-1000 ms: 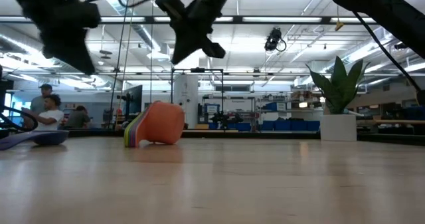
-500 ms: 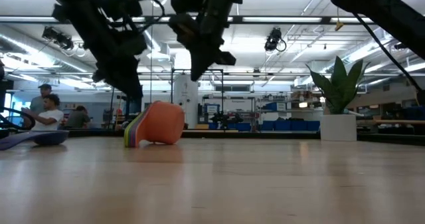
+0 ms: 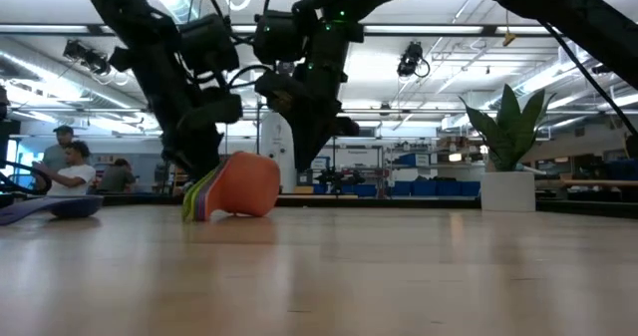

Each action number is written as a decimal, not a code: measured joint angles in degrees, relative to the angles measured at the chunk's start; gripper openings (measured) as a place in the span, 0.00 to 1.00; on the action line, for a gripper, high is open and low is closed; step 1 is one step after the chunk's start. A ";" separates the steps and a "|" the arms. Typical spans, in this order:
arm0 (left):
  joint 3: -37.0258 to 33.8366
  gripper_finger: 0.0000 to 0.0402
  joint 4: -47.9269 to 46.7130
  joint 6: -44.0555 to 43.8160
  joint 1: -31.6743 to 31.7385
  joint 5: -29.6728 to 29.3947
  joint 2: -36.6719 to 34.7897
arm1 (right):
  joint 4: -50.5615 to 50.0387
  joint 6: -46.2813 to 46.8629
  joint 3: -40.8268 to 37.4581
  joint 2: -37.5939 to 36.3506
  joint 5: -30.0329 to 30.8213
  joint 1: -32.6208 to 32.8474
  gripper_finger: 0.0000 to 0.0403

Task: Nest measuring cups in basket
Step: Stack the dark blue measuring cup on top of the green measuring cup

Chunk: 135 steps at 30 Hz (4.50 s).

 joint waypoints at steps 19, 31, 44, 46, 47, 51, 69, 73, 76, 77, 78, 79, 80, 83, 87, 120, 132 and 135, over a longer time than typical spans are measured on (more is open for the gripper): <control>0.00 0.23 4.34 2.38 -0.02 8.32 1.86 | 17.22 -0.40 -9.54 0.00 -6.79 -0.85 0.00; -0.04 0.23 6.23 4.74 1.35 21.21 1.01 | 27.93 -3.18 -15.29 0.08 -9.33 -0.82 0.00; 7.99 0.23 -13.73 12.20 4.81 26.35 0.90 | 36.77 -3.09 -18.50 0.11 -14.05 -0.28 0.01; 9.98 0.23 -17.64 13.23 4.74 26.00 0.92 | 37.25 -2.88 -18.50 0.11 -13.78 -0.22 0.01; 10.90 0.23 -19.03 13.86 4.74 25.68 0.97 | 37.43 -2.74 -18.50 0.11 -13.81 -0.13 0.01; 12.81 0.23 -22.44 15.22 4.70 23.99 1.03 | 37.41 -2.54 -18.42 -0.02 -13.59 0.08 0.01; 12.63 0.23 -21.30 15.34 3.82 23.21 5.67 | 29.19 -1.85 -19.27 -0.24 -7.41 0.13 0.01; 12.57 0.23 -20.66 15.56 3.82 23.21 5.69 | 28.18 -2.85 -19.29 -0.40 -6.88 0.11 0.01; 12.57 0.23 -20.42 16.01 3.65 23.27 5.73 | 26.24 -5.30 -19.35 -0.99 -5.77 0.13 0.01; 12.57 0.23 -20.33 16.03 3.48 23.27 5.73 | 25.59 -6.25 -19.42 -1.33 -5.22 0.10 0.01; 12.57 0.23 -20.29 16.04 3.31 23.27 5.73 | 24.61 -7.13 -19.51 -1.77 -4.38 0.01 0.01; 12.59 0.23 -20.35 16.04 3.11 23.27 5.63 | 23.41 -8.03 -19.62 -2.25 -3.43 -0.09 0.01; 12.73 0.23 -20.66 16.03 2.92 23.25 5.49 | 22.63 -8.79 -19.69 -2.81 -2.70 -0.23 0.01; 14.33 0.23 -20.61 16.95 1.76 23.15 5.28 | 19.52 -11.03 -19.69 -5.02 -0.74 -0.77 0.01; 16.15 0.23 -20.87 17.57 0.84 22.84 5.25 | 16.43 -12.45 -19.66 -6.99 0.82 -1.14 0.00; 22.63 0.22 -41.59 12.11 6.10 21.61 -9.06 | 6.61 -10.39 -19.47 -31.04 16.45 3.87 0.00; 19.05 0.19 -62.89 -17.05 5.09 12.13 -9.07 | 6.60 -11.78 -19.47 -32.59 16.65 4.66 0.00; 15.45 0.19 -62.02 -19.82 3.85 12.12 -9.07 | 6.64 -12.38 -19.47 -32.59 16.62 4.68 0.00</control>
